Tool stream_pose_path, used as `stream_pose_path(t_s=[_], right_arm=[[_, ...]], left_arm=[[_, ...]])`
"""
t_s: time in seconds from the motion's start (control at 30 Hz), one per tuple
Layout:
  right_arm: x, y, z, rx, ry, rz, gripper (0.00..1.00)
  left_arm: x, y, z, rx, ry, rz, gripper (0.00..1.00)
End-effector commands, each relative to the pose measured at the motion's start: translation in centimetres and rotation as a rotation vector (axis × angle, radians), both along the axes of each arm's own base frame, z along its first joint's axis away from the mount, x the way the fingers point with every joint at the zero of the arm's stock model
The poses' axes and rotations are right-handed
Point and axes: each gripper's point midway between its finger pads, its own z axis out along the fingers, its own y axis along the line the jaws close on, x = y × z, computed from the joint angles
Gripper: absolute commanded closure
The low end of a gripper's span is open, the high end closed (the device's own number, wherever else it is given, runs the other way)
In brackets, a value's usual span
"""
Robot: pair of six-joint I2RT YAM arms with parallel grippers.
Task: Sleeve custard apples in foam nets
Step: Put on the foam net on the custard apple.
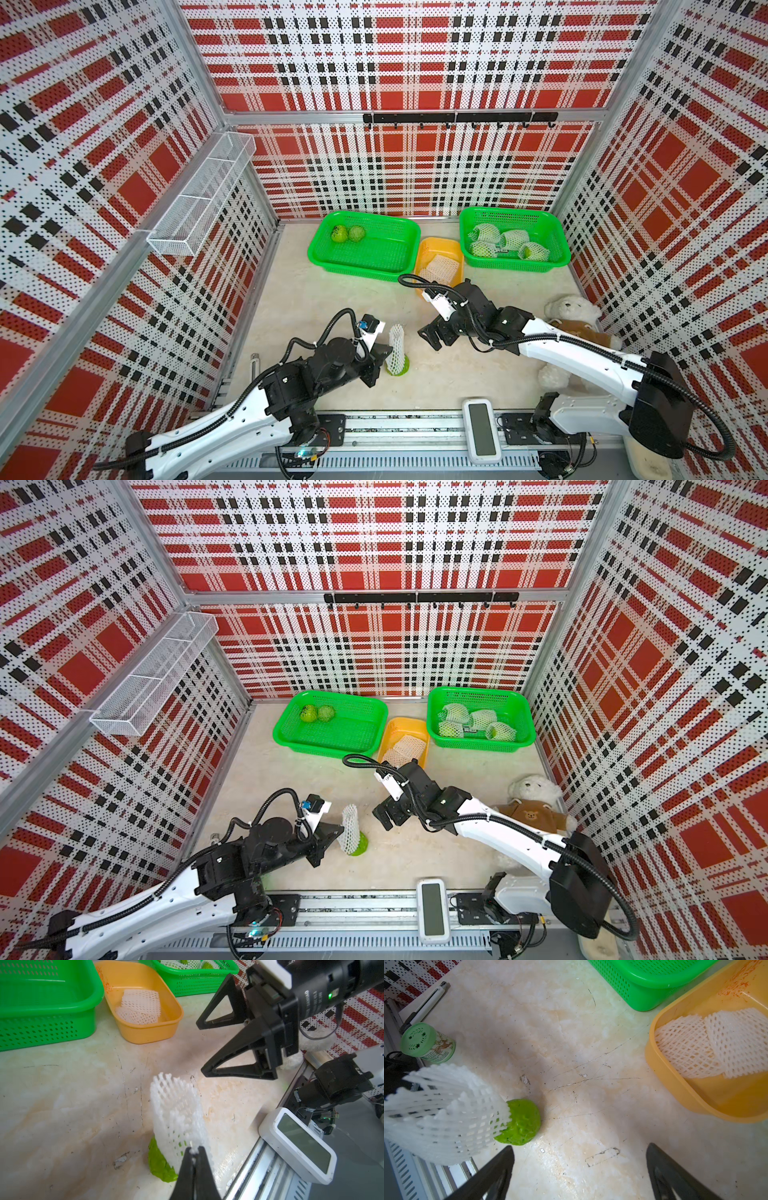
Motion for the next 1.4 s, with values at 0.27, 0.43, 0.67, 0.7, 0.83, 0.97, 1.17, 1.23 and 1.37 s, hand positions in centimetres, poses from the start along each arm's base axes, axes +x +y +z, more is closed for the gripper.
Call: stream_pose_path(t_s=[0.27, 0.43, 0.67, 0.7, 0.83, 0.97, 1.17, 1.23, 1.37], right_arm=[[0.7, 0.2, 2.4, 0.06, -0.099, -0.007, 0.0], [0.8, 0.3, 2.3, 0.06, -0.108, 0.004, 0.0], [0.7, 0.7, 2.4, 0.075, -0.126, 0.026, 0.0], [0.7, 0.7, 2.4, 0.075, -0.129, 0.034, 0.0], [0.5, 0.9, 2.5, 0.08, -0.139, 0.055, 0.0], [0.4, 1.1, 2.6, 0.092, -0.151, 0.076, 0.0], [0.0, 0.9, 1.4, 0.084, -0.161, 0.102, 0.0], [-0.2, 0.8, 1.0, 0.083, -0.156, 0.111, 0.0], [-0.4, 0.3, 0.5, 0.095, -0.151, 0.111, 0.0]], left_arm=[[0.9, -1.1, -2.1, 0.086, 0.015, 0.008, 1.0], [0.7, -0.4, -2.9, 0.156, 0.008, 0.047, 1.0], [1.4, 1.6, -4.1, 0.232, 0.029, 0.168, 1.0], [1.7, 2.2, -4.4, 0.252, 0.04, 0.204, 1.0], [1.8, 2.9, -5.2, 0.285, 0.077, 0.26, 1.0], [1.2, 1.1, -5.3, 0.256, 0.093, 0.187, 1.0], [-0.4, -2.3, -4.5, 0.172, 0.051, 0.048, 1.0], [-0.8, -3.1, -4.6, 0.153, 0.064, 0.014, 1.0], [-0.8, -3.4, -5.6, 0.185, 0.088, 0.015, 1.0]])
